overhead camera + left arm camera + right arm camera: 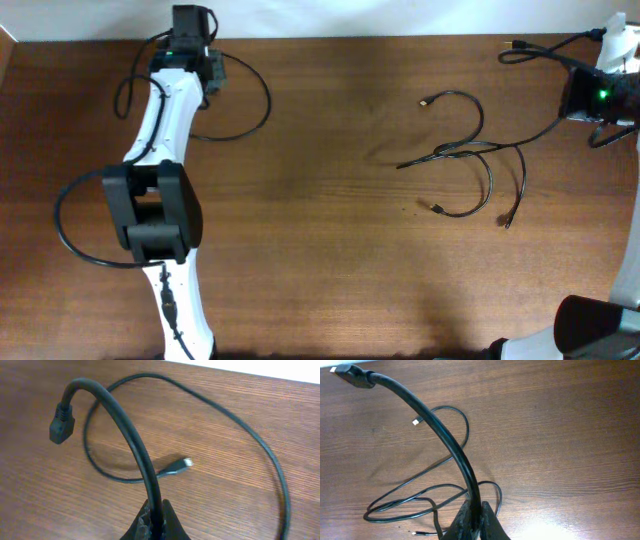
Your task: Untangle cables
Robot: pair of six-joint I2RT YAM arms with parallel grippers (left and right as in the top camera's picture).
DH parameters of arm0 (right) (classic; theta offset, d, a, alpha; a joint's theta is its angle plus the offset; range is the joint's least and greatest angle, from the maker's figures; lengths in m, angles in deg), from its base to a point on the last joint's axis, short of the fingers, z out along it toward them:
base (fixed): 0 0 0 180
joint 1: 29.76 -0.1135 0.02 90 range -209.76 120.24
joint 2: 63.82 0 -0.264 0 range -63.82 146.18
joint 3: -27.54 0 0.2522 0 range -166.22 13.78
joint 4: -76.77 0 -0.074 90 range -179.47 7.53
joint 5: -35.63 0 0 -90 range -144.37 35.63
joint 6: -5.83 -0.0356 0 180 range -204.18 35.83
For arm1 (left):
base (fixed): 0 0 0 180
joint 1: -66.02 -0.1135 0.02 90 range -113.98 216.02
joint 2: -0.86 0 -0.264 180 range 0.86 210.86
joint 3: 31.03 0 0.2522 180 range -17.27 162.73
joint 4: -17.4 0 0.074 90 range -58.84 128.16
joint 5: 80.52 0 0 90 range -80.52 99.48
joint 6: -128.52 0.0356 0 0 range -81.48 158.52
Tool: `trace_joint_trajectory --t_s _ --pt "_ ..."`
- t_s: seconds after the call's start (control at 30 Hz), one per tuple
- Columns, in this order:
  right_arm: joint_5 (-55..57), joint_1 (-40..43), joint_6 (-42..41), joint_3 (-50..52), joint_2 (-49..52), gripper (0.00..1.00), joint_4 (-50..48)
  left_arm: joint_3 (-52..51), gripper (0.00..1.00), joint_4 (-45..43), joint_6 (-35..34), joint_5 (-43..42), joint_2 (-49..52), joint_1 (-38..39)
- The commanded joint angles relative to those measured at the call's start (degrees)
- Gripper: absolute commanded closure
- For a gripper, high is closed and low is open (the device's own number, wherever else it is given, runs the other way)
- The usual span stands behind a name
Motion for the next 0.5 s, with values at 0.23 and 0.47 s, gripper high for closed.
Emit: trace_joint_trajectory --t_s 0.23,0.47 --pt "-0.5 -0.9 0.5 -1.1 0.0 0.96 0.2 0.6 0.01 1.2 -0.5 -0.6 -1.1 1.4" --pt "-0.5 -0.9 0.5 -1.1 0.0 0.96 0.2 1.5 0.01 5.5 1.1 -3.5 -4.6 7.6"
